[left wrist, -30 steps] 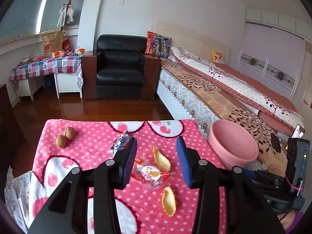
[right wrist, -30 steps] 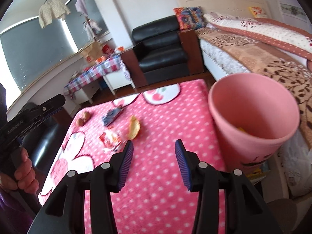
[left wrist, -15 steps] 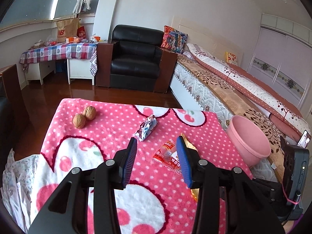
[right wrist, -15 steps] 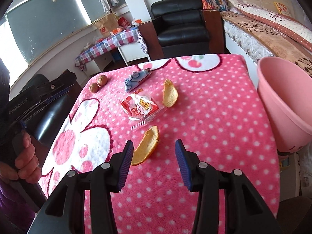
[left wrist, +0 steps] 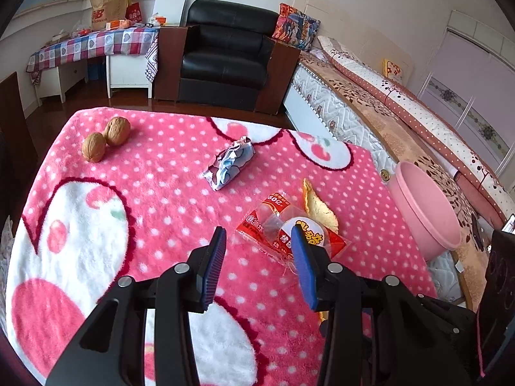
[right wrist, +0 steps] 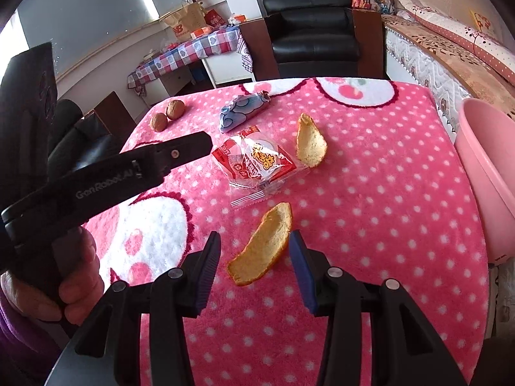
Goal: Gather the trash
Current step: 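Grasp the snack bag with the left tool while the right tool grasps an orange peel, then carry the bag and peel to the pink bucket and open both tools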
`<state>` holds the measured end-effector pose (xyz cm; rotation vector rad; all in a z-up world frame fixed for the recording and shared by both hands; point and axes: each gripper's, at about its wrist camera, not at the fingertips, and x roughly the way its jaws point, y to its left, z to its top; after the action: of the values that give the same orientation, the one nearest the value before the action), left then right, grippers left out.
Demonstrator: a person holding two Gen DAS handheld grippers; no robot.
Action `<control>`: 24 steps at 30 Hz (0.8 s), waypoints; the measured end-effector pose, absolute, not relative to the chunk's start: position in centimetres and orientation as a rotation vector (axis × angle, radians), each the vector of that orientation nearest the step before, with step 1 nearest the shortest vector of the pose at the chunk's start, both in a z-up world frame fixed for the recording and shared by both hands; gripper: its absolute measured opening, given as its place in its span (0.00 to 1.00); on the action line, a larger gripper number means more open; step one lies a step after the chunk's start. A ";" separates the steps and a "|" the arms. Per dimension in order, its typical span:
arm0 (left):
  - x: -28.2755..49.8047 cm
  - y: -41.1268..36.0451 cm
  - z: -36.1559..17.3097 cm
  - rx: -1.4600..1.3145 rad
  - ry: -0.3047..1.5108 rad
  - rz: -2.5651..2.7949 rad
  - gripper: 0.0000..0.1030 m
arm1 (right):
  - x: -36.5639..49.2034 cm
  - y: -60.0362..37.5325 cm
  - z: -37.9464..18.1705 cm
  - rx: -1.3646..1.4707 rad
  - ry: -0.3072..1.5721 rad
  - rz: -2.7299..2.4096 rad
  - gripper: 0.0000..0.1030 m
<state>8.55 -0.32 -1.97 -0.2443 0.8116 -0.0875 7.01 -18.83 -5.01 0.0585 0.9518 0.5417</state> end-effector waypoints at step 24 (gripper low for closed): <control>8.9 -0.2 -1.6 -0.252 0.803 -0.061 0.02 | 6.3 -20.0 -5.3 0.111 0.924 0.556 0.03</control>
<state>8.85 -0.23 -1.56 -0.2517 0.8034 -0.0611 6.34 -19.98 -5.35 0.1111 0.9240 0.5562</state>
